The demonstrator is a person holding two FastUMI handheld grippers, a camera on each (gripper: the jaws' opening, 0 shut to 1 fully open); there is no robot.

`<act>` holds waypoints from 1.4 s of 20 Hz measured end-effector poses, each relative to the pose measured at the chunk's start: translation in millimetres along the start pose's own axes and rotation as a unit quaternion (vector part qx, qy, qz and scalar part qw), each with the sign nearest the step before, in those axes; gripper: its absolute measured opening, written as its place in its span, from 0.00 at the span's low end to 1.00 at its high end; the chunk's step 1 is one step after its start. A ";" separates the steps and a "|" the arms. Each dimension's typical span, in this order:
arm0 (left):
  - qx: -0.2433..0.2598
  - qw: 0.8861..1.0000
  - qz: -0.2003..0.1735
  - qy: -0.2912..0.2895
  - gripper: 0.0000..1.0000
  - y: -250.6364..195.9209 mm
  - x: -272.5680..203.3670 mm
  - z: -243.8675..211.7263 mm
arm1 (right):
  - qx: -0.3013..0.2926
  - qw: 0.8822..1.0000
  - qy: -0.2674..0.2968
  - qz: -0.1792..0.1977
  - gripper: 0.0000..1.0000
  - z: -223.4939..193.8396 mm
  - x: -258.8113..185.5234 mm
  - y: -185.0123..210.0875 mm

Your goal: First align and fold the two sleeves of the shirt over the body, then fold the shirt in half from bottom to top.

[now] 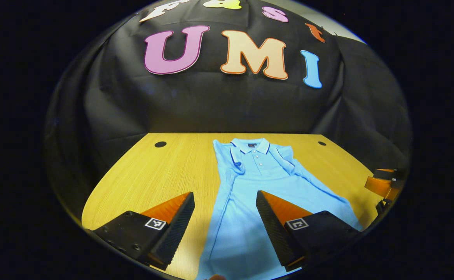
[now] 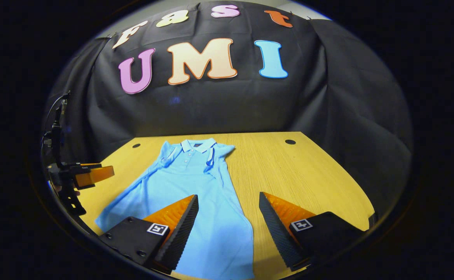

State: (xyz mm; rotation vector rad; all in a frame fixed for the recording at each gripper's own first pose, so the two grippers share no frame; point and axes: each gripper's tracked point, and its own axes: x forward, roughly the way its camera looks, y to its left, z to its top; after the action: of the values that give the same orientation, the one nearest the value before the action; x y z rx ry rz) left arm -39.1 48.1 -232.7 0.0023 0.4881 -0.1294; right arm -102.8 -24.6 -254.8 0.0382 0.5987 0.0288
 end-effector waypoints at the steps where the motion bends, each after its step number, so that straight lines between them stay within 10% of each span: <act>1: 0.002 1.000 -0.002 0.008 0.96 -1.0 -9.5 -11.9 | -0.005 1.000 0.005 -0.002 0.98 -10.5 -6.7 0.0; 11: 0.036 0.994 0.004 0.106 0.96 -3.2 -67.9 -146.9 | -0.039 0.994 0.096 -0.017 0.95 -124.3 -41.5 -2.6; 20: 0.018 0.994 -0.003 0.103 0.96 -15.3 -70.2 -159.5 | -0.001 0.988 0.156 -0.007 0.92 -158.2 -37.3 3.5; 23: 0.014 0.994 -0.020 0.104 0.49 -32.6 -68.0 -158.6 | -0.018 0.986 0.166 0.029 0.47 -159.7 -37.6 30.5; 24: 0.004 0.994 -0.021 0.107 0.35 -37.1 -68.7 -157.9 | -0.025 0.985 0.166 0.031 0.15 -158.8 -36.4 32.9; 25: -0.007 0.994 -0.015 0.109 0.11 -37.1 -67.5 -157.4 | -0.031 0.985 0.167 0.036 0.07 -156.9 -40.8 37.8; 28: -0.043 0.991 -0.026 0.126 0.00 -44.4 -64.7 -155.3 | -0.023 0.985 0.167 0.042 0.03 -150.8 -34.4 40.0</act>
State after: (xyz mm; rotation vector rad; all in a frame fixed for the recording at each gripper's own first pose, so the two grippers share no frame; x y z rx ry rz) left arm -173.8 17.2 -338.4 -0.0790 0.7464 -0.1593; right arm -216.9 18.1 -358.1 0.0145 0.9318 0.1334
